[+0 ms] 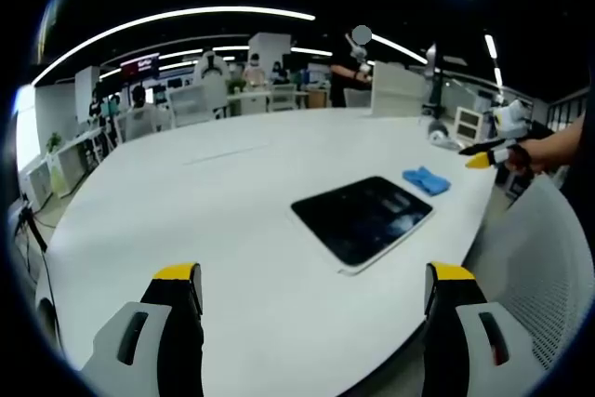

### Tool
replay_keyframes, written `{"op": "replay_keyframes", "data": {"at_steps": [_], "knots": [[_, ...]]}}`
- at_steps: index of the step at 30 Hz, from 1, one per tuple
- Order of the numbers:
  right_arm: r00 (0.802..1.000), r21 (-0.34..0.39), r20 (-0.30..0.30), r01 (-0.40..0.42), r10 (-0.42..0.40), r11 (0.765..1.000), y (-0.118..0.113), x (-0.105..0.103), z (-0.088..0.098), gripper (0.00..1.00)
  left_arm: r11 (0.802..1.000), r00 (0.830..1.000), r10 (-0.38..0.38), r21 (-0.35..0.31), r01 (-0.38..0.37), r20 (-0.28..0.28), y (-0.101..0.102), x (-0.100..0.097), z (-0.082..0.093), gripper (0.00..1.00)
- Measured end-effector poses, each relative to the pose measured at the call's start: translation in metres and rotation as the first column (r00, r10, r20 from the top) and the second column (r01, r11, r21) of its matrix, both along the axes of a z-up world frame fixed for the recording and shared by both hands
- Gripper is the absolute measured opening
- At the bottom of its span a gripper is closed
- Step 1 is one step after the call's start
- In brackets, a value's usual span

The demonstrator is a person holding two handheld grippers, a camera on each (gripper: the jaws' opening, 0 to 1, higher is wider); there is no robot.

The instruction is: Wipe the mirror surface with the cleaning cloth until all visible marks leave the cleaned area.

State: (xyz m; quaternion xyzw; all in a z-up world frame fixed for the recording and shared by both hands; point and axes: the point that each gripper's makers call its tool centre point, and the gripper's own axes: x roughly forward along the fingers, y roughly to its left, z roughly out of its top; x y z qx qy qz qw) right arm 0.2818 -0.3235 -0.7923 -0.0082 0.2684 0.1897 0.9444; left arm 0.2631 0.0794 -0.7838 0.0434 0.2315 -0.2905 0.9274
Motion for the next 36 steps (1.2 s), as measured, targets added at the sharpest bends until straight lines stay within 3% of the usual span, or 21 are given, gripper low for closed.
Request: {"op": "replay_keyframes", "data": {"at_steps": [2, 7, 9, 13, 20, 25, 28, 36], "knots": [[1.0, -0.039, 0.026, 0.017, -0.016, 0.999, -0.006, 0.001, 0.0, 0.98, 1.0, 1.0, 0.002, 0.0, -0.002, -0.003, 0.0, 0.0, 0.0, 1.0], [1.0, -0.084, 0.02, 0.001, 0.001, 0.996, -0.005, -0.005, -0.004, 1.0, 1.0, 1.0, 0.001, 0.003, -0.001, -0.004, 0.0, 0.0, -0.001, 1.0], [0.999, -0.094, 0.033, 0.032, -0.029, 0.995, -0.01, -0.004, -0.002, 1.0, 1.0, 1.0, 0.002, 0.002, -0.002, -0.004, 0.0, 0.0, -0.001, 1.0], [0.998, -0.045, 0.031, 0.062, -0.061, 0.997, -0.013, -0.004, 0.001, 1.0, 1.0, 1.0, 0.002, 0.002, -0.002, -0.002, 0.0, 0.0, 0.0, 1.0], [0.997, -0.079, 0.048, 0.07, -0.066, 0.994, -0.015, -0.007, 0.0, 1.0, 1.0, 1.0, 0.002, 0.001, -0.002, 0.0, 0.0, 0.0, 0.0, 1.0], [0.998, -0.078, 0.03, 0.058, -0.055, 0.995, -0.012, -0.011, -0.003, 1.0, 1.0, 1.0, 0.004, -0.001, -0.004, 0.001, 0.0, 0.0, 0.001, 1.0], [0.996, -0.074, -0.015, 0.084, -0.085, 0.994, -0.018, -0.013, -0.01, 1.0, 1.0, 1.0, 0.003, 0.003, -0.003, -0.001, 0.0, 0.0, 0.0, 1.0], [0.995, -0.045, -0.018, 0.097, -0.098, 0.994, -0.018, -0.009, -0.007, 1.0, 1.0, 1.0, 0.01, 0.013, -0.01, 0.004, 0.003, 0.0, 0.0, 1.0]]}}
